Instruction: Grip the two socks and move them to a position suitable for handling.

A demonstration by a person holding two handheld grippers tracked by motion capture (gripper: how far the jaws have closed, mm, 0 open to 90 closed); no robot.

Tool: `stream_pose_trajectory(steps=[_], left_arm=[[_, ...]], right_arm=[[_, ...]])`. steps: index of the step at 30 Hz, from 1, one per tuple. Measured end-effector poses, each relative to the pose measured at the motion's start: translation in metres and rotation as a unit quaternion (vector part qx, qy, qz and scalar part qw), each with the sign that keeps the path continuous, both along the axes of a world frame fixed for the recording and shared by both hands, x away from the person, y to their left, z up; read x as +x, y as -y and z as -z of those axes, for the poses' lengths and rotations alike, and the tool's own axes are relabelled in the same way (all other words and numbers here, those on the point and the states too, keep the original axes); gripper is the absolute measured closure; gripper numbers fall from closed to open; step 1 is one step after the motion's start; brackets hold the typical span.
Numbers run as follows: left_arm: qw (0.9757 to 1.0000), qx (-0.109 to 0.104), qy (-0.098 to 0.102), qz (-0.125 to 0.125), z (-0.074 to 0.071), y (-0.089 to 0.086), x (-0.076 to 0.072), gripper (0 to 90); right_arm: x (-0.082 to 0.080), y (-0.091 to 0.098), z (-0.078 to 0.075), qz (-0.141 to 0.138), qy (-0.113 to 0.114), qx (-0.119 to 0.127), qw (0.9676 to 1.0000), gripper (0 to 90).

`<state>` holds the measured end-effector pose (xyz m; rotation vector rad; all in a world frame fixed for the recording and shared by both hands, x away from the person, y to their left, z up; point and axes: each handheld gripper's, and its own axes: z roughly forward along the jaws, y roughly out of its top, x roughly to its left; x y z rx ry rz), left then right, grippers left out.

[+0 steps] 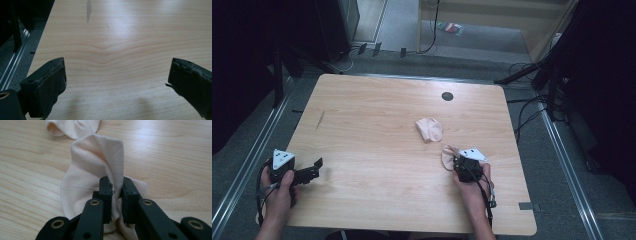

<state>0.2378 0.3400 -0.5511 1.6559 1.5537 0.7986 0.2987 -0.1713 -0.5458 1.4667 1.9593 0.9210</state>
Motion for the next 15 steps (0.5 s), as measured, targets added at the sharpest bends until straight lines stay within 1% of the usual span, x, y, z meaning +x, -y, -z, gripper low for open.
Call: stream_pose_trajectory(steps=[2, 3, 4, 6, 7, 9, 11, 13, 14, 15], left_arm=[[1.0000, 0.003, -0.005, 0.005, -0.001, 0.001, 0.000, 2.0], [1.0000, 0.000, -0.002, 0.006, -0.002, 0.001, -0.001, 2.0], [1.0000, -0.004, -0.002, 0.009, -0.004, 0.001, -0.001, 2.0], [0.9996, -0.026, 0.009, 0.011, -0.009, 0.003, -0.001, 2.0], [0.9995, -0.026, 0.011, 0.012, -0.011, 0.005, -0.001, 2.0], [0.9996, -0.017, 0.016, 0.017, -0.015, 0.011, -0.003, 2.0], [0.9994, -0.015, 0.020, 0.025, -0.018, 0.018, -0.004, 2.0], [0.9990, -0.021, 0.022, 0.032, -0.021, 0.025, -0.005, 2.0], [0.9986, -0.026, 0.024, 0.040, -0.024, 0.030, -0.005, 2.0], [0.9984, -0.028, 0.026, 0.042, -0.025, 0.034, -0.006, 2.0]], right_arm=[[-0.002, 0.001, -0.002, -0.001, 0.009, -0.012, 0.9999, 82.5], [-0.003, 0.002, -0.004, 0.000, 0.016, -0.007, 0.9998, 82.6], [-0.004, 0.004, -0.007, 0.002, 0.022, 0.006, 0.9997, 82.6], [-0.007, 0.007, -0.015, 0.007, 0.026, 0.049, 0.9985, 82.6], [-0.009, 0.008, -0.019, 0.006, 0.030, 0.062, 0.9976, 82.6], [-0.013, 0.008, -0.024, 0.003, 0.033, 0.066, 0.9973, 82.6], [-0.018, 0.008, -0.030, 0.001, 0.040, 0.073, 0.9966, 82.6], [-0.023, 0.005, -0.038, -0.001, 0.043, 0.088, 0.9952, 82.6], [-0.024, 0.004, -0.040, -0.004, 0.047, 0.091, 0.9948, 82.6], [-0.027, 0.001, -0.044, -0.008, 0.048, 0.091, 0.9947, 82.6]])
